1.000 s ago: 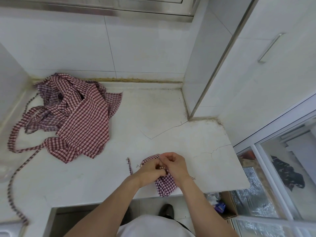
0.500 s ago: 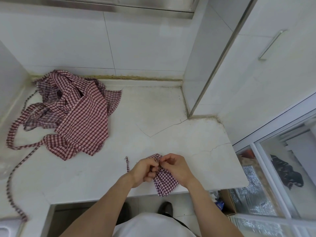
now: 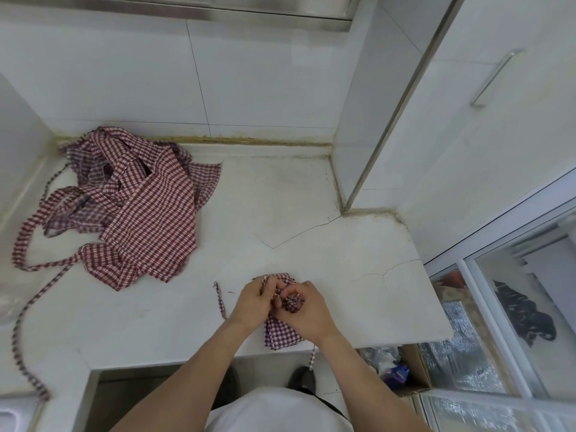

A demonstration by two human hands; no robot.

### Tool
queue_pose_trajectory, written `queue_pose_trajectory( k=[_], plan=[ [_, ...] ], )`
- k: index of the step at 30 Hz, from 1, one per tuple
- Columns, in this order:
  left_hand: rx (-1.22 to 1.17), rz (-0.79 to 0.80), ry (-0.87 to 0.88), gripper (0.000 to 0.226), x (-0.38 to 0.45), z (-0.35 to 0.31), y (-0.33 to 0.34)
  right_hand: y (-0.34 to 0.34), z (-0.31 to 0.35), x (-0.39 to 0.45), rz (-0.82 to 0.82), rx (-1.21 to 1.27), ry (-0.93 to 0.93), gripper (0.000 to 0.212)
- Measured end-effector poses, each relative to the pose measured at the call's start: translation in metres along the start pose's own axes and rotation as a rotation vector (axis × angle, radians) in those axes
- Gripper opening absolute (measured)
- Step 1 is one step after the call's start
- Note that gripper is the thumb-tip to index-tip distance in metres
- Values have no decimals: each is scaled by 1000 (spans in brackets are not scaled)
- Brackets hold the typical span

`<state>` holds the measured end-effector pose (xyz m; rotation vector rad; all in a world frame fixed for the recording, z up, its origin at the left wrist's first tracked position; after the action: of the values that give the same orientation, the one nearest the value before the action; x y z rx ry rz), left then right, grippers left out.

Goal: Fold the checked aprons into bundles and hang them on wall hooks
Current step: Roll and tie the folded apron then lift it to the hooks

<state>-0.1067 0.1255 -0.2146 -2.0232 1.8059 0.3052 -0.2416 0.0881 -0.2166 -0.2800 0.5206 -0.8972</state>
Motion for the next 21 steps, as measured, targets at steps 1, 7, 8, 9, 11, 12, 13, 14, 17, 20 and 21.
queue_pose_trajectory(
  k=[1,7,8,9,11,12,13,14,17,20,21],
  plan=[
    [-56,30,-19,35,-1,0,-1,1,0,1,4,2,-10,33],
    [-181,102,-18,18,-6,6,-12,4,2,5,61,-43,-32,15],
    [-149,103,7,12,-8,6,-12,3,3,6,77,-65,-34,13],
    [-115,104,27,6,-9,6,-13,3,3,8,84,-83,-39,13],
    [-39,97,55,6,-9,6,-14,2,3,10,84,-116,-52,14],
    [10,75,71,7,-8,6,-16,2,4,11,86,-127,-51,14],
    [79,35,85,5,-7,7,-17,2,4,12,86,-135,-46,15],
    [140,-19,100,3,-6,7,-19,3,5,14,84,-141,-39,16],
    [205,-161,119,16,-6,3,-25,4,8,17,60,-136,-1,25],
    [196,-88,77,13,-4,0,-24,3,10,17,43,-152,-6,25],
    [244,-69,72,16,-3,-1,-24,2,10,17,42,-155,-8,23]
  ],
)
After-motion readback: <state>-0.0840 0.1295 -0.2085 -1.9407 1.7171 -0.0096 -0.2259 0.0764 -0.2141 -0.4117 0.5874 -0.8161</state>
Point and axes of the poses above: each hand's wrist, its own x-axis towards the middle knuckle, its own y-axis out of the palm, z = x × y, the point moved 3 cm from there along x, towards the middle knuckle, and after that the axes turned 7 degrees about z, right-handed, at the moved point
